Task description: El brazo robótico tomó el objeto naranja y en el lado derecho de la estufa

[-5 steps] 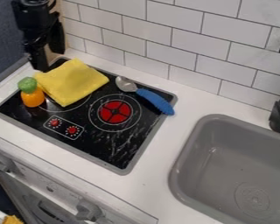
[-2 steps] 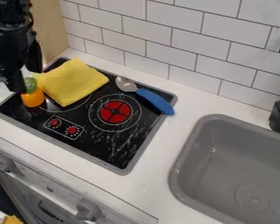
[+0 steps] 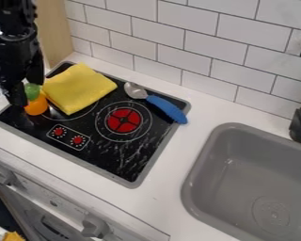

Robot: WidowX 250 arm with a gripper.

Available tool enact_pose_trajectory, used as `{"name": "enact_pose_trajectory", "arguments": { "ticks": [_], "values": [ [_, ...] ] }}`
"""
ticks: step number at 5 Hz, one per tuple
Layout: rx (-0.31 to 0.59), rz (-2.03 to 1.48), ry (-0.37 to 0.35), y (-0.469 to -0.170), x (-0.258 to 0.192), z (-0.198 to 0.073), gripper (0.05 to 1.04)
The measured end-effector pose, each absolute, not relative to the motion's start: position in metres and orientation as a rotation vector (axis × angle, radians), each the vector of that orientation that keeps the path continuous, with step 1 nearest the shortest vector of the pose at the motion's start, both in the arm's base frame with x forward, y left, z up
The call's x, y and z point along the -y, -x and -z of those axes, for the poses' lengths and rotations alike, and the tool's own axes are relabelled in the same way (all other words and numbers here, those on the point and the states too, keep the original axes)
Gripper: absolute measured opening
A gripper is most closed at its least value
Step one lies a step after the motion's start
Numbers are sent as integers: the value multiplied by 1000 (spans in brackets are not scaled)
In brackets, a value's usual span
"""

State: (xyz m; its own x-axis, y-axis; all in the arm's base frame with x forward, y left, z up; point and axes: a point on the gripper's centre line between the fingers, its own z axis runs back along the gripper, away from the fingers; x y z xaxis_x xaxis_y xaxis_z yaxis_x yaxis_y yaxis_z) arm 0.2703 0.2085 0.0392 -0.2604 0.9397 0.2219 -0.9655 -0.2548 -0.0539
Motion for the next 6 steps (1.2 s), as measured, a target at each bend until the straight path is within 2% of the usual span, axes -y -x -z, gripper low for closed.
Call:
{"name": "enact_pose_trajectory", "arguments": {
  "ticks": [1, 2, 3, 5, 6],
  "values": [
    [201, -1844, -170, -273, -209, -34, 946],
    [217, -1848, -157, -275, -209, -33, 659],
    [215, -1857, -155, -274, -209, -33, 586],
    [239, -1892, -188, -266, -210, -35, 586],
    [279, -1881, -123, -268, -197, -61, 586]
  ]
}}
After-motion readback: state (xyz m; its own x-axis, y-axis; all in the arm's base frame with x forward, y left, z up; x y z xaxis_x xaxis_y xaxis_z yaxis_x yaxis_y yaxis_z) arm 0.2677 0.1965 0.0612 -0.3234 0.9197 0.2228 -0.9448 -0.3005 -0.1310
